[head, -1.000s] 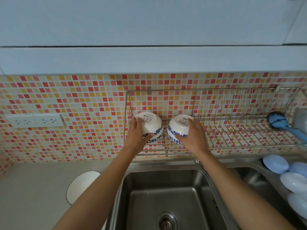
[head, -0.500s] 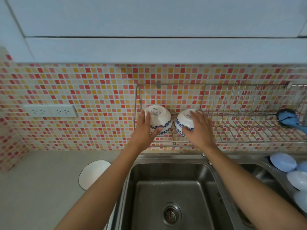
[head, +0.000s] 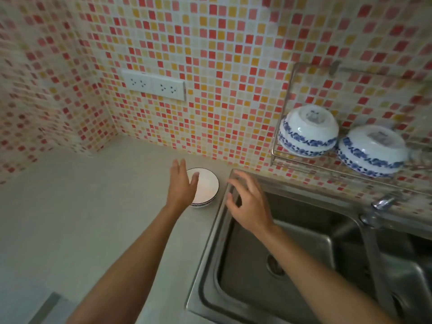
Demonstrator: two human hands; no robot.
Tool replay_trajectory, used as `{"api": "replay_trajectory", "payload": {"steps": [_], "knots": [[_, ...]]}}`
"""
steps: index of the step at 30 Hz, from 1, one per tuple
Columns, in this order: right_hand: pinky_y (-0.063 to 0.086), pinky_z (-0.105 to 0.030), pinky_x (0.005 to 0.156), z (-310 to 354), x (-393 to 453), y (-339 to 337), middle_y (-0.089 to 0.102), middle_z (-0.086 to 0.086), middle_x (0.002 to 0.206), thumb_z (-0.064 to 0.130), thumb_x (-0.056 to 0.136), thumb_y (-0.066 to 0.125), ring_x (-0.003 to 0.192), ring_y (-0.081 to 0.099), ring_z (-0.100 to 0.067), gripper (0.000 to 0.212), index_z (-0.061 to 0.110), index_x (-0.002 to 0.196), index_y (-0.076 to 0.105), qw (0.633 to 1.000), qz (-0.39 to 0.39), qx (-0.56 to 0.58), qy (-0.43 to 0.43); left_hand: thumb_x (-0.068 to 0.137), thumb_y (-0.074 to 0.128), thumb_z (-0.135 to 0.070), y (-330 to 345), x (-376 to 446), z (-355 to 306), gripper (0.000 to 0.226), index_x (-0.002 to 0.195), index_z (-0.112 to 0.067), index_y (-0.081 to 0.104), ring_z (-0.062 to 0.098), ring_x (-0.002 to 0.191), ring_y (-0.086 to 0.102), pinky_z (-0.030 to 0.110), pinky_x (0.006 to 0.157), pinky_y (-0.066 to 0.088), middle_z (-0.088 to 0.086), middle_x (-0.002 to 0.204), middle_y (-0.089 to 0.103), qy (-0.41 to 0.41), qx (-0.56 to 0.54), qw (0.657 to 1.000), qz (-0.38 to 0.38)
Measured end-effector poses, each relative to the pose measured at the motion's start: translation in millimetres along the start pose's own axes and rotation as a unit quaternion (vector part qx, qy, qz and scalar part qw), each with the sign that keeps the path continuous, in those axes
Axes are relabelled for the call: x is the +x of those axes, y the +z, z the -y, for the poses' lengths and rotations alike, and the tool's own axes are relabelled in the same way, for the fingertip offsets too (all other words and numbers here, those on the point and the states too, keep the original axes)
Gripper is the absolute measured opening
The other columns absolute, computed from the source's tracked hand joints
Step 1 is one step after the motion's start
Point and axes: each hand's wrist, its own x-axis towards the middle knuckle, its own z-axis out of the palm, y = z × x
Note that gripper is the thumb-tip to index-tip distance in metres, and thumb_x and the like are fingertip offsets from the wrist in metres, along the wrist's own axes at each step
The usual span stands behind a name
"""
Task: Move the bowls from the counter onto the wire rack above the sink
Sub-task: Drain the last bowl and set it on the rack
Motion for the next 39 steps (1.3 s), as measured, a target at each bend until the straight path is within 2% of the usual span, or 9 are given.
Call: {"api": "replay_trajectory", "payload": {"steps": [9, 13, 16, 21, 26, 31, 33, 37, 39], "knots": [[0.036, -0.041, 0.107, -1, 28, 115, 0.035, -0.018, 0.153, 0.049, 0.090, 0.059, 0.138, 0.037, -0.034, 0.081, 0.005, 0.149, 0.025, 0.887, 0.186, 0.099, 0.412, 0.100, 0.040, -0.027, 30, 6, 90, 0.062, 0.147, 0.002, 0.014, 0.025, 0.146, 0.011, 0.029, 0.116, 0.009, 0.016, 0.157, 0.015, -0.150, -0.045, 0.983, 0.097], [0.047, -0.023, 0.048, -2, 38, 146, 0.063, -0.020, 0.119, 0.042, 0.096, 0.052, 0.083, 0.067, -0.030, 0.056, 0.004, 0.135, 0.038, 0.792, 0.216, 0.205, 0.533, 0.098, 0.043, -0.022, 32, 13, 93, 0.058, 0.148, -0.002, 0.019, 0.027, 0.144, 0.020, 0.033, 0.116, 0.015, 0.015, 0.156, 0.022, -0.133, -0.070, 0.983, 0.102], [0.044, -0.022, 0.044, -4, 37, 163, 0.069, -0.019, 0.097, 0.022, 0.098, 0.042, 0.057, 0.062, -0.020, 0.038, 0.008, 0.133, 0.036, 0.761, 0.190, 0.244, 0.571, 0.097, 0.045, -0.019, 32, 16, 94, 0.056, 0.146, -0.002, 0.024, 0.029, 0.142, 0.025, 0.034, 0.115, 0.020, 0.015, 0.154, 0.028, -0.118, -0.080, 0.984, 0.104], [0.040, -0.016, 0.033, -4, 28, 160, 0.058, -0.025, 0.120, 0.010, 0.094, 0.036, 0.054, 0.053, -0.018, 0.035, 0.003, 0.128, 0.040, 0.767, 0.147, 0.257, 0.569, 0.096, 0.047, -0.023, 32, 17, 99, 0.058, 0.145, -0.001, 0.026, 0.031, 0.139, 0.032, 0.035, 0.114, 0.024, 0.017, 0.151, 0.033, -0.148, -0.099, 0.978, 0.106], [0.042, -0.023, 0.041, 6, -2, 120, 0.058, -0.012, 0.065, 0.009, 0.091, 0.036, 0.044, 0.047, -0.017, 0.026, 0.008, 0.115, 0.046, 0.781, 0.195, 0.279, 0.524, 0.098, 0.036, -0.016, 34, 4, 85, 0.037, 0.134, -0.008, 0.045, 0.033, 0.120, 0.050, 0.036, 0.099, 0.039, 0.017, 0.132, 0.054, -0.193, -0.179, 0.961, 0.087], [0.058, -0.034, 0.062, -11, -31, 71, 0.057, -0.004, 0.092, 0.019, 0.093, 0.045, 0.079, 0.059, -0.020, 0.025, 0.019, 0.118, 0.044, 0.767, 0.160, 0.305, 0.542, 0.099, 0.035, -0.017, 49, -26, 55, 0.034, 0.128, -0.008, 0.049, 0.033, 0.112, 0.053, 0.051, 0.094, 0.047, 0.017, 0.127, 0.056, -0.164, -0.228, 0.955, 0.095], [0.059, -0.044, 0.072, -22, -44, 51, 0.053, -0.003, 0.112, 0.018, 0.092, 0.048, 0.099, 0.059, -0.027, 0.032, 0.025, 0.122, 0.042, 0.728, 0.138, 0.372, 0.559, 0.099, 0.036, -0.018, 55, -39, 41, 0.033, 0.127, -0.008, 0.050, 0.033, 0.109, 0.055, 0.054, 0.092, 0.048, 0.016, 0.124, 0.057, -0.151, -0.240, 0.953, 0.106], [0.057, -0.053, 0.076, -33, -75, 12, 0.055, -0.017, 0.118, 0.012, 0.080, 0.052, 0.099, 0.063, -0.042, 0.040, 0.015, 0.120, 0.050, 0.552, 0.083, 0.584, 0.589, 0.092, 0.041, -0.035, 71, -69, 8, 0.042, 0.126, -0.013, 0.052, 0.032, 0.109, 0.058, 0.055, 0.092, 0.049, 0.013, 0.122, 0.060, -0.134, -0.270, 0.942, 0.151], [0.057, -0.053, 0.075, -39, -93, -6, 0.055, -0.020, 0.120, 0.012, 0.072, 0.055, 0.101, 0.062, -0.044, 0.046, 0.013, 0.118, 0.053, 0.524, 0.055, 0.614, 0.589, 0.095, 0.041, -0.032, 79, -86, -9, 0.038, 0.126, -0.013, 0.052, 0.030, 0.111, 0.057, 0.052, 0.096, 0.048, 0.012, 0.123, 0.060, -0.114, -0.273, 0.941, 0.166]]}}
